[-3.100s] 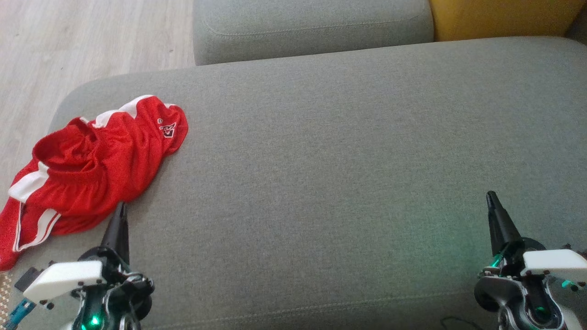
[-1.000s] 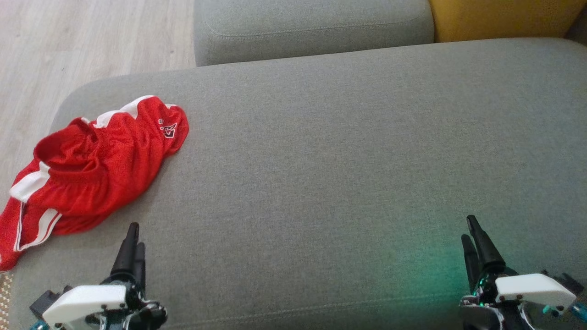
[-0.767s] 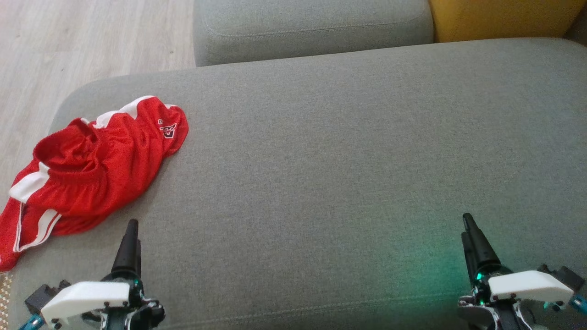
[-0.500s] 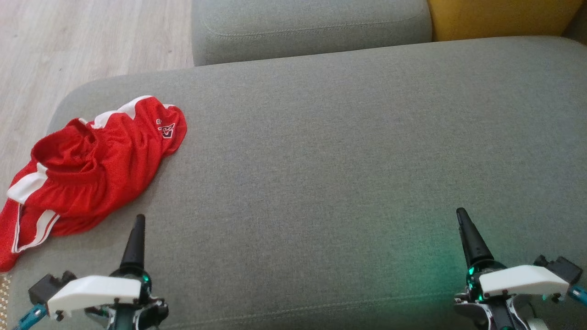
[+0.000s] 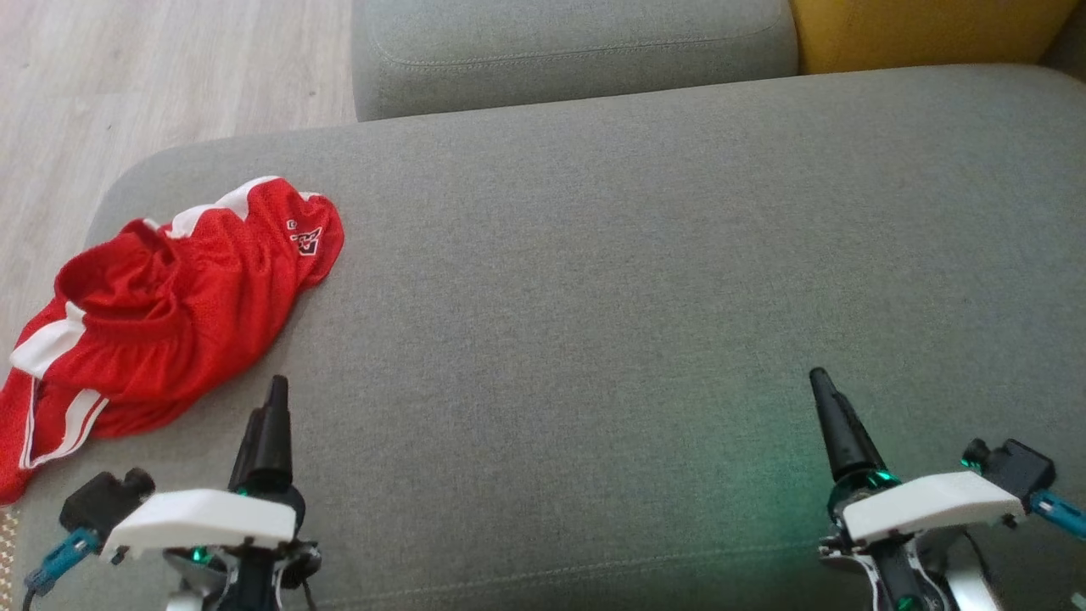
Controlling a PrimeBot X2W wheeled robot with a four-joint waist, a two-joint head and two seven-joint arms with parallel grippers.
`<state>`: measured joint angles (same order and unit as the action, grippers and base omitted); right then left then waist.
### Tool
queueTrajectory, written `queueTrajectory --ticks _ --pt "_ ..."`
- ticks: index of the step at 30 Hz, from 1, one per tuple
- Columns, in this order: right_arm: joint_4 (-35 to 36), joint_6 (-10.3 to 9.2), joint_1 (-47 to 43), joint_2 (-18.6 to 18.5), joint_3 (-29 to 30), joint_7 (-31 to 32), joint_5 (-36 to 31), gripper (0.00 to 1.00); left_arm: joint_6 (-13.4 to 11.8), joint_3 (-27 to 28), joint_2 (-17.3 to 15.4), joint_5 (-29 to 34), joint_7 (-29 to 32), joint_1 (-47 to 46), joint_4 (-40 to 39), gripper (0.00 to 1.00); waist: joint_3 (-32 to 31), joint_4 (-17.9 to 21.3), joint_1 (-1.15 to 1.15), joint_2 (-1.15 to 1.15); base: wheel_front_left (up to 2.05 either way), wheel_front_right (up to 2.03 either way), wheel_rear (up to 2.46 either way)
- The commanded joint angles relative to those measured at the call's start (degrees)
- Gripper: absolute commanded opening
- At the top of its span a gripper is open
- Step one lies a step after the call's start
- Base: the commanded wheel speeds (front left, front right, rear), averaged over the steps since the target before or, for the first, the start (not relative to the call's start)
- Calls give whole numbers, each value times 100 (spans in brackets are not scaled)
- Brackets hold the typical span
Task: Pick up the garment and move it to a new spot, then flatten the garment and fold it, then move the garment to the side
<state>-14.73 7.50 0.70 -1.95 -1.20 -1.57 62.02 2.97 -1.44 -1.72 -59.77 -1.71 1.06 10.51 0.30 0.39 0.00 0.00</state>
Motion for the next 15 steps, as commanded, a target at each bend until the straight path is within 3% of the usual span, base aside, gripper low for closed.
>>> queueTrajectory --ticks 1,15 --pt "266 0 305 -47 -118 -90 -229 100 -18 11 -66 239 -84 -275 -273 100 0 -1 0 0 0 0 0" --pt "502 -1 363 -56 -303 -327 -1052 100 -187 -195 -75 1363 -319 -292 -607 100 39 -1 0 0 0 0 0"
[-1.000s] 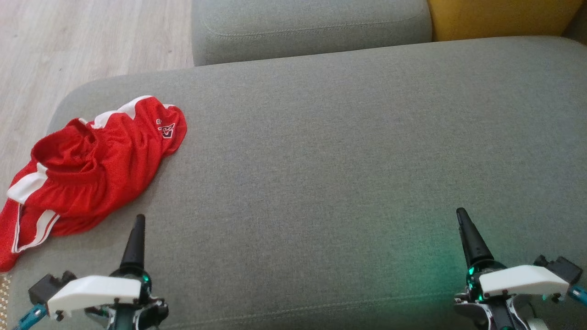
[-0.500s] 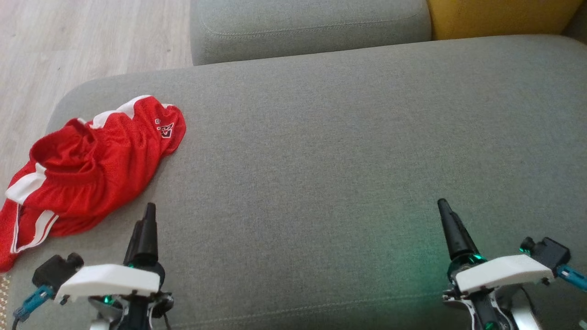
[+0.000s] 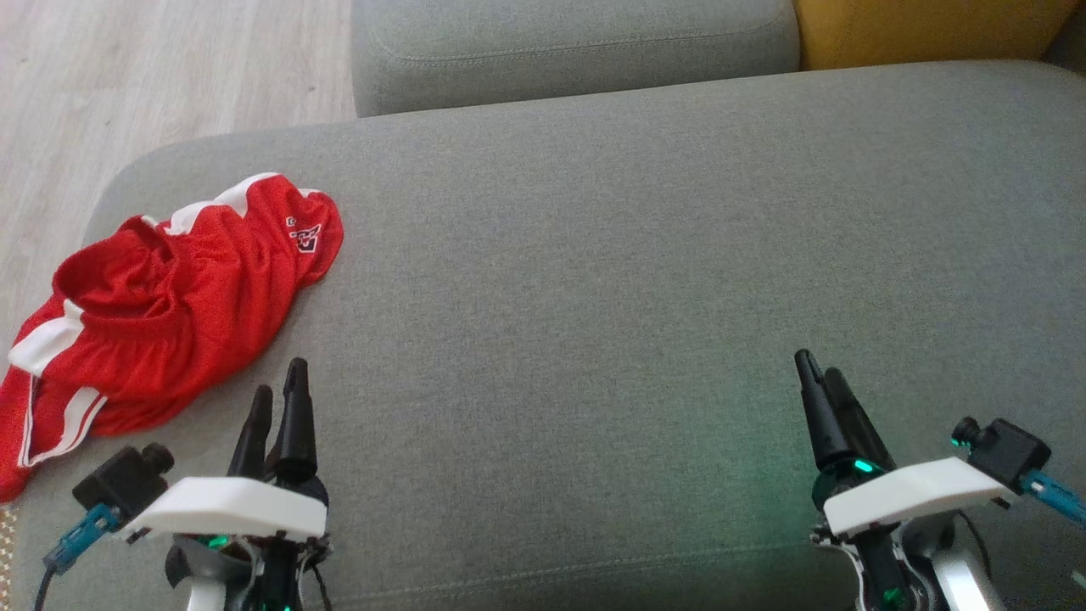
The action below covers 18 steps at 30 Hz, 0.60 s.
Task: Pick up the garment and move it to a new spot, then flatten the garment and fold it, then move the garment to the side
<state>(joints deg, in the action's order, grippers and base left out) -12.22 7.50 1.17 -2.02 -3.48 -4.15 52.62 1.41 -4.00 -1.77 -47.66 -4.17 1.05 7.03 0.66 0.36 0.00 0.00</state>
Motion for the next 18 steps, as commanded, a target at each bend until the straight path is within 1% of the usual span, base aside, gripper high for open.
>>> queueTrajectory --ticks 1,13,17,18 --pt "267 -1 317 -50 -67 -85 -128 100 -44 53 -70 225 -89 -294 -284 100 6 5 0 0 0 0 0" --pt "414 -1 378 -57 -211 -288 -1001 100 -168 -77 -78 1111 -291 -308 -555 100 14 40 0 0 0 0 0" --pt "448 -1 398 -60 -243 -373 -1422 100 -177 -153 -82 1525 -375 -316 -653 100 15 39 0 0 0 0 0" --pt "448 -1 398 -60 -243 -373 -1422 100 -177 -153 -82 1525 -375 -316 -653 100 15 39 0 0 0 0 0"
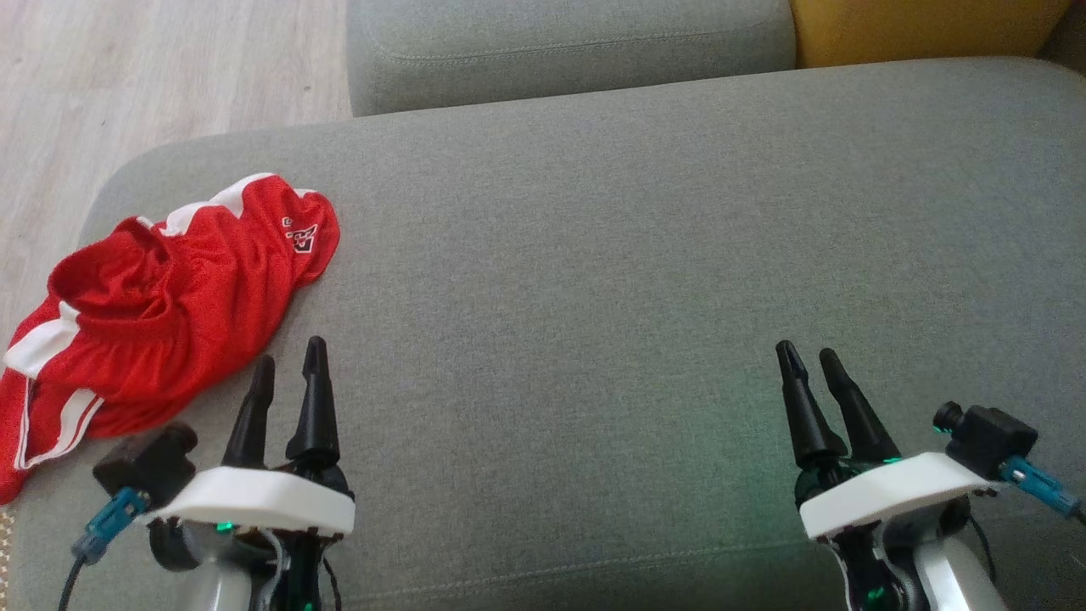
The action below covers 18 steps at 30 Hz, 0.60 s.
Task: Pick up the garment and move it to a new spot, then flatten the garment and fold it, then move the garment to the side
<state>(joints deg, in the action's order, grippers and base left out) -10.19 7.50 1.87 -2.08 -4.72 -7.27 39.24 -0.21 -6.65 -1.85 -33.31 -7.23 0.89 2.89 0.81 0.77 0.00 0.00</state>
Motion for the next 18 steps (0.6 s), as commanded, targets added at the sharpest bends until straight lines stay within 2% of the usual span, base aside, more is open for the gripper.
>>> queueTrajectory --ticks 1,18 --pt "259 -1 335 -55 -132 -95 -255 100 -22 87 -75 238 -102 -302 -274 100 0 -2 0 0 0 0 0" --pt "415 -1 371 -65 -189 -365 -1420 100 -63 -51 -86 1308 -371 -252 -447 100 -53 39 0 0 0 0 0"
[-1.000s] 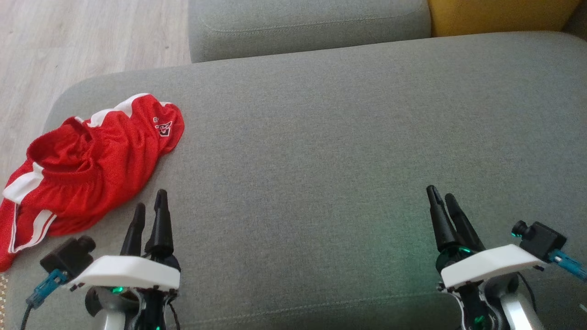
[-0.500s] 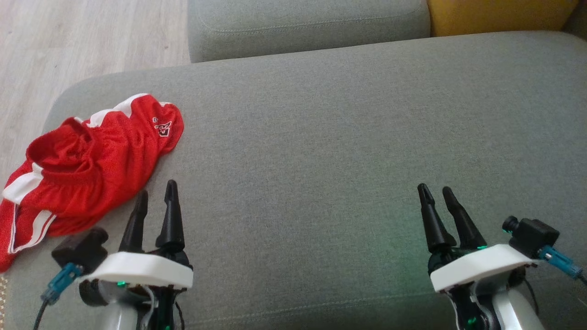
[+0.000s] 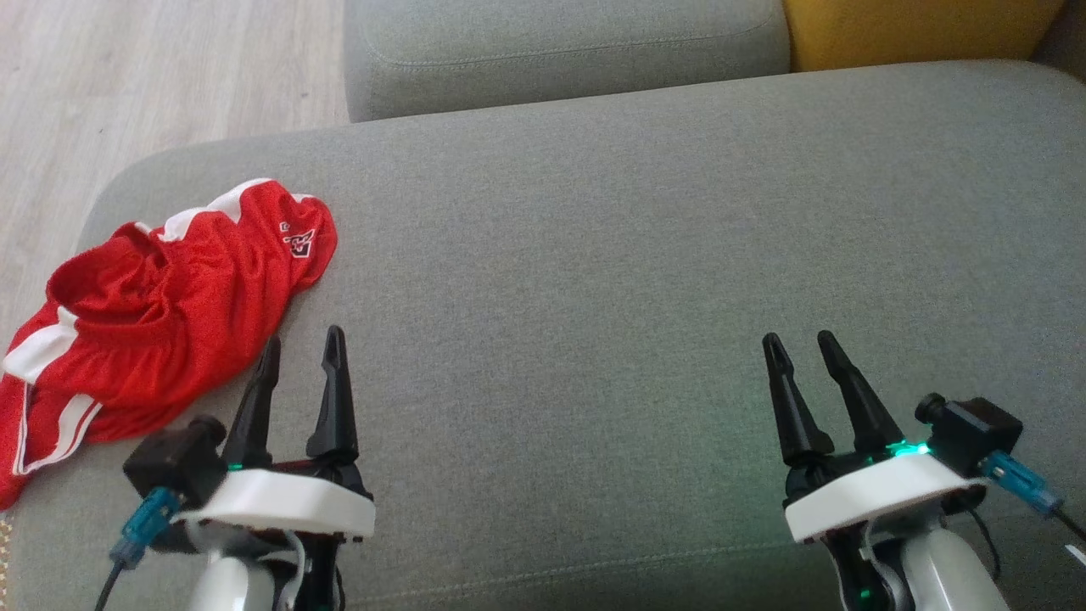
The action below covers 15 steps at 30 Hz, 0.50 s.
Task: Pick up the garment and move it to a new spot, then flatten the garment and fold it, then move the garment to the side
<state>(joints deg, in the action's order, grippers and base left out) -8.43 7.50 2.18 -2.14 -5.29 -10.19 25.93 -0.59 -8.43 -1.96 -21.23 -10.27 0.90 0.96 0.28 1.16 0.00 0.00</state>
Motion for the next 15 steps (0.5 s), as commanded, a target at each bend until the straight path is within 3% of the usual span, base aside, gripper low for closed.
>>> queueTrajectory --ticks 1,15 --pt "250 -1 340 -60 -134 -90 -156 100 -32 120 -76 169 -84 -248 -268 100 -5 2 0 0 0 0 0" --pt "369 -1 374 -68 -244 -326 -1161 100 24 59 -85 1075 -320 -164 -351 100 -50 76 0 0 0 0 0"
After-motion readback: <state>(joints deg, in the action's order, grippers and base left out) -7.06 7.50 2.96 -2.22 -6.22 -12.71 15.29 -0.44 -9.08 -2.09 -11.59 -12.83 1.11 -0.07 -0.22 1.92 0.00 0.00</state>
